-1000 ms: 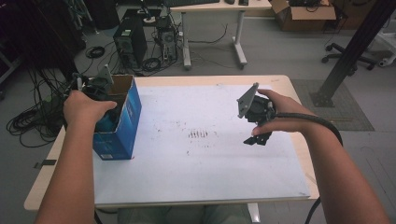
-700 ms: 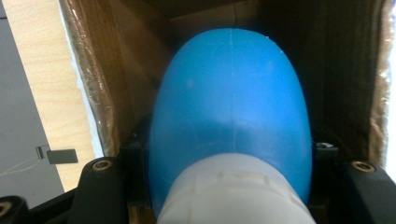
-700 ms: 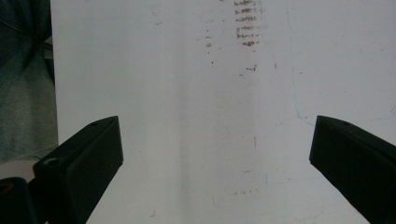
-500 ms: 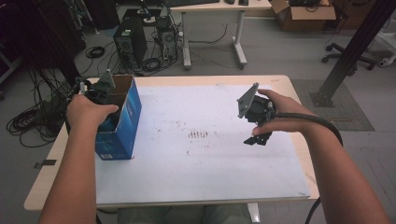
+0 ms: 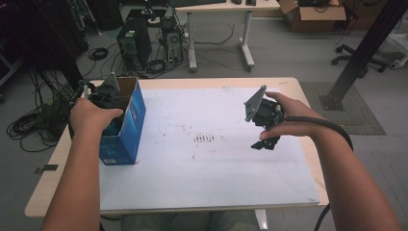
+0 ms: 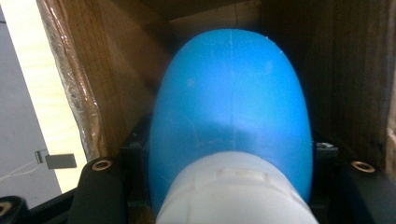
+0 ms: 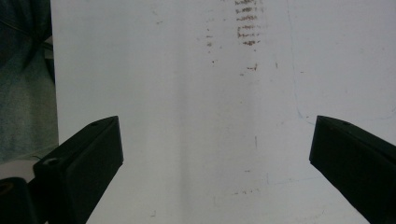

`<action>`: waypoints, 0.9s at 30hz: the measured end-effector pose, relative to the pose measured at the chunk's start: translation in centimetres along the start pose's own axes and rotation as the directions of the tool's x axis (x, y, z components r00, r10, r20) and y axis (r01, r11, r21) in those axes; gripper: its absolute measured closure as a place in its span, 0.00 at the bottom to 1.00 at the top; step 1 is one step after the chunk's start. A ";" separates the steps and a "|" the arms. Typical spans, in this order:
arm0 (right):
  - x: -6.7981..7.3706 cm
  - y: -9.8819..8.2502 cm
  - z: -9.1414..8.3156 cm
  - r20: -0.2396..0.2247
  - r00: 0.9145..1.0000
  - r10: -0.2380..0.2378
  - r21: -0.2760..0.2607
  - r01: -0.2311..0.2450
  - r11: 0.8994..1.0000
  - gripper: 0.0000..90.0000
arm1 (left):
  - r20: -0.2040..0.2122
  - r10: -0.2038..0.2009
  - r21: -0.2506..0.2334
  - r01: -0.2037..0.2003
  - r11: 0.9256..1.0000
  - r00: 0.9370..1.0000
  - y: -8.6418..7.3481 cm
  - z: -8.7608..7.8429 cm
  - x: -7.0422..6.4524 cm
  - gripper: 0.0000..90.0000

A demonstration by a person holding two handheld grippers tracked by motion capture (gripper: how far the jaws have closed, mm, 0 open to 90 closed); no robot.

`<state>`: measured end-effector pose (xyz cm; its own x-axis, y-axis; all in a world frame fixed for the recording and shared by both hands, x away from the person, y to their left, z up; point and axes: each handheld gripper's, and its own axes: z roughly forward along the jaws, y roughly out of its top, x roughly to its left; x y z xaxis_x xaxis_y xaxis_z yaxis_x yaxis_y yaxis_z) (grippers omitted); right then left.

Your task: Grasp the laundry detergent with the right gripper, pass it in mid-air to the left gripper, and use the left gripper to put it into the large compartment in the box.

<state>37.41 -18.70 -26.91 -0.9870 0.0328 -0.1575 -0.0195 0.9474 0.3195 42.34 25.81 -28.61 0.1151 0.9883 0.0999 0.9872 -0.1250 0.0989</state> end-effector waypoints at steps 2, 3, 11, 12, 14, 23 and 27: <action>0.0 0.0 0.0 0.002 1.000 -0.001 -0.001 0.001 1.000 0.03 | 0.000 0.001 -0.001 -0.001 1.000 1.000 0.0 0.0 0.0 0.42; 0.0 0.0 0.0 0.002 1.000 -0.001 -0.001 0.001 1.000 0.03 | 0.000 0.002 -0.001 -0.002 1.000 1.000 0.0 0.0 0.0 0.42; 0.0 -0.1 0.0 -0.001 1.000 0.000 0.001 0.000 1.000 0.03 | 0.009 -0.007 0.001 0.007 1.000 1.000 0.0 0.0 0.3 0.42; 0.0 -0.1 0.0 -0.001 1.000 0.000 0.001 0.000 1.000 0.03 | 0.009 -0.007 0.001 0.007 1.000 1.000 0.0 0.0 0.3 0.42; 0.1 0.0 0.1 -0.002 1.000 0.001 0.003 -0.001 1.000 0.03 | 0.008 -0.007 -0.003 0.007 1.000 1.000 -0.1 0.0 0.2 0.41; 0.1 0.2 0.0 -0.001 1.000 -0.003 0.004 0.003 1.000 0.03 | 0.008 -0.014 -0.020 0.014 1.000 1.000 -0.1 -0.9 0.3 0.38; 0.1 0.2 0.0 0.001 1.000 -0.003 0.000 0.003 1.000 0.03 | -0.001 -0.010 -0.016 0.010 1.000 1.000 -0.1 -1.0 0.1 0.38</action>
<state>37.32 -18.51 -26.85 -0.9868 0.0306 -0.1593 -0.0222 0.9474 0.3193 42.15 25.88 -27.62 0.1056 0.9894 0.0996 0.9863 -0.1169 0.1162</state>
